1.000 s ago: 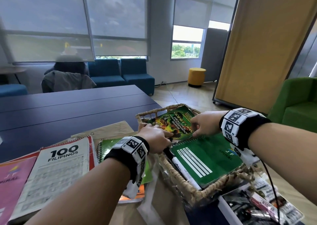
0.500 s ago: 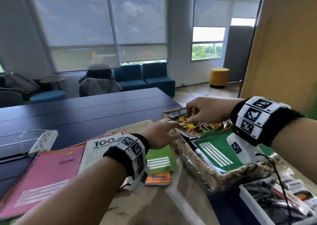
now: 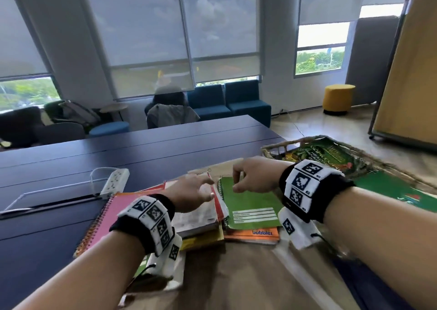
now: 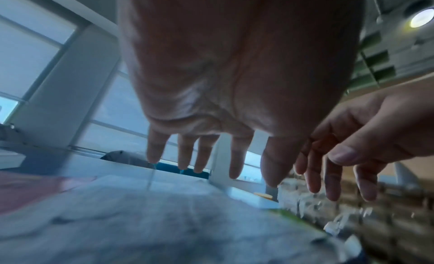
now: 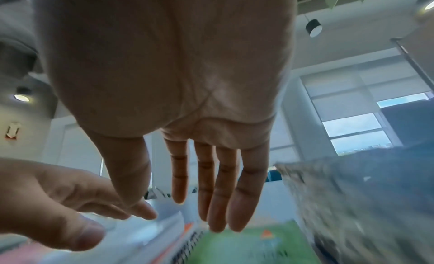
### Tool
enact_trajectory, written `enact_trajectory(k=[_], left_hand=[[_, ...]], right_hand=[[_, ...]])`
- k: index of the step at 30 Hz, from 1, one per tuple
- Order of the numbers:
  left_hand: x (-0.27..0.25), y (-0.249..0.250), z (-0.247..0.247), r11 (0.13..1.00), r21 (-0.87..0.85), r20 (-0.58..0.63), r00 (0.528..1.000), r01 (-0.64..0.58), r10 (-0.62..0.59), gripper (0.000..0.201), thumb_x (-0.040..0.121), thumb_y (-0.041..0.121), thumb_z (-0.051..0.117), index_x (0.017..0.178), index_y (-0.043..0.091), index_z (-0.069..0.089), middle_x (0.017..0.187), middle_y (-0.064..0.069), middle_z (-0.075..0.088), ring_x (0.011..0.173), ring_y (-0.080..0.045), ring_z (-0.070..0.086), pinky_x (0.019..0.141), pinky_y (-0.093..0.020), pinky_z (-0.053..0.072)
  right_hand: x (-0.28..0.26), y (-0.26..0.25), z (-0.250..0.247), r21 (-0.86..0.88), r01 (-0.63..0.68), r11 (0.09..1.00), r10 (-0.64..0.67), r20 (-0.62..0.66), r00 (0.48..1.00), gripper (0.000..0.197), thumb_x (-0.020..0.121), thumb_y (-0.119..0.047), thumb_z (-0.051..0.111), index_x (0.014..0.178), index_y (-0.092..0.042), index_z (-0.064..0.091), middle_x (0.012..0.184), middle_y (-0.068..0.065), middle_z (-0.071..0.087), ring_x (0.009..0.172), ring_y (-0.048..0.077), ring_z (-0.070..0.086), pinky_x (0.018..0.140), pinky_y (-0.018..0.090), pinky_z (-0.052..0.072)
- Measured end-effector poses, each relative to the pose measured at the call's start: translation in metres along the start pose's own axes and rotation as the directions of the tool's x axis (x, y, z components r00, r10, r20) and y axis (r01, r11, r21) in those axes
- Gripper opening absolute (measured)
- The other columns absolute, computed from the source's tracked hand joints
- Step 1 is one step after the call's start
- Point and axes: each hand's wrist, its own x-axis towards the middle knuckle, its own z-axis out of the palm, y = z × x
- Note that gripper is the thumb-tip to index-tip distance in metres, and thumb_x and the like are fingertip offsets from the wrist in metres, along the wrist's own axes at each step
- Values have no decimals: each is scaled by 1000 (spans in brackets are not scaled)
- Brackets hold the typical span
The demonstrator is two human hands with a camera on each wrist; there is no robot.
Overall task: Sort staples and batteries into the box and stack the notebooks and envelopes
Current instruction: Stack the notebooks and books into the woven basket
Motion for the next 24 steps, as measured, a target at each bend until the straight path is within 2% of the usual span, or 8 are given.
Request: enact_trajectory(k=[2, 4, 7, 11, 13, 17, 21, 24], left_hand=[[5, -6, 9, 993, 94, 98, 992, 74, -83, 58, 103, 41, 55, 154, 20, 40, 160, -8, 39, 145, -26, 37, 118, -37, 31], [9, -5, 15, 982, 162, 179, 975, 101, -130, 60, 105, 44, 47, 157, 19, 33, 160, -15, 36, 146, -30, 34, 118, -38, 30], [15, -4, 15, 978, 182, 211, 967, 104, -142, 58, 106, 46, 43, 156, 16, 36, 156, -15, 43, 141, -30, 41, 114, -35, 34], [23, -10, 10, 980, 153, 244, 956, 126, -161, 60, 105, 50, 44, 158, 21, 36, 161, -6, 39, 147, -24, 37, 120, -38, 30], [23, -12, 10, 980, 159, 244, 957, 121, -158, 62, 105, 50, 44, 159, 22, 33, 164, -3, 35, 150, -22, 33, 122, -36, 27], [21, -11, 7, 980, 165, 240, 959, 111, -149, 60, 104, 49, 46, 158, 24, 37, 163, 0, 37, 148, -22, 35, 121, -34, 28], [22, -9, 0, 982, 159, 241, 961, 98, -135, 55, 103, 48, 50, 152, 23, 47, 158, 0, 45, 143, -22, 42, 118, -36, 33], [22, -9, -2, 982, 165, 246, 960, 92, -131, 51, 102, 45, 52, 145, 20, 55, 152, -3, 51, 138, -24, 46, 115, -35, 36]], right_hand=[[10, 1, 11, -53, -28, 998, 29, 17, 999, 35, 97, -34, 69, 125, -14, 64, 120, 5, 65, 101, 20, 60, 80, 28, 48], [20, 6, 19, -82, -71, 994, 74, 40, 996, 48, 98, -33, 67, 138, -11, 56, 135, 7, 59, 116, 22, 57, 87, 26, 42], [39, 18, 30, -64, -145, 987, 148, 52, 988, 64, 94, -35, 72, 148, -13, 44, 145, 7, 53, 128, 26, 54, 104, 35, 47], [67, 33, 41, -72, -212, 975, 217, 61, 974, 82, 83, -47, 81, 148, -18, 40, 143, 8, 54, 128, 28, 54, 106, 43, 49], [75, 40, 46, -85, -234, 969, 242, 104, 965, 104, 75, -58, 83, 155, -20, 28, 151, 9, 48, 137, 31, 47, 110, 47, 44], [86, 50, 51, -131, -264, 956, 285, 189, 940, 137, 63, -76, 80, 163, -28, 0, 169, 10, 20, 153, 37, 24, 121, 55, 26], [93, 58, 51, -191, -299, 935, 332, 174, 927, 141, 51, -86, 78, 160, -34, 3, 166, 11, 16, 151, 42, 22, 120, 61, 26], [94, 56, 53, -198, -306, 931, 331, 109, 937, 140, 49, -84, 80, 158, -30, 11, 156, 9, 18, 148, 46, 22, 118, 63, 29]])
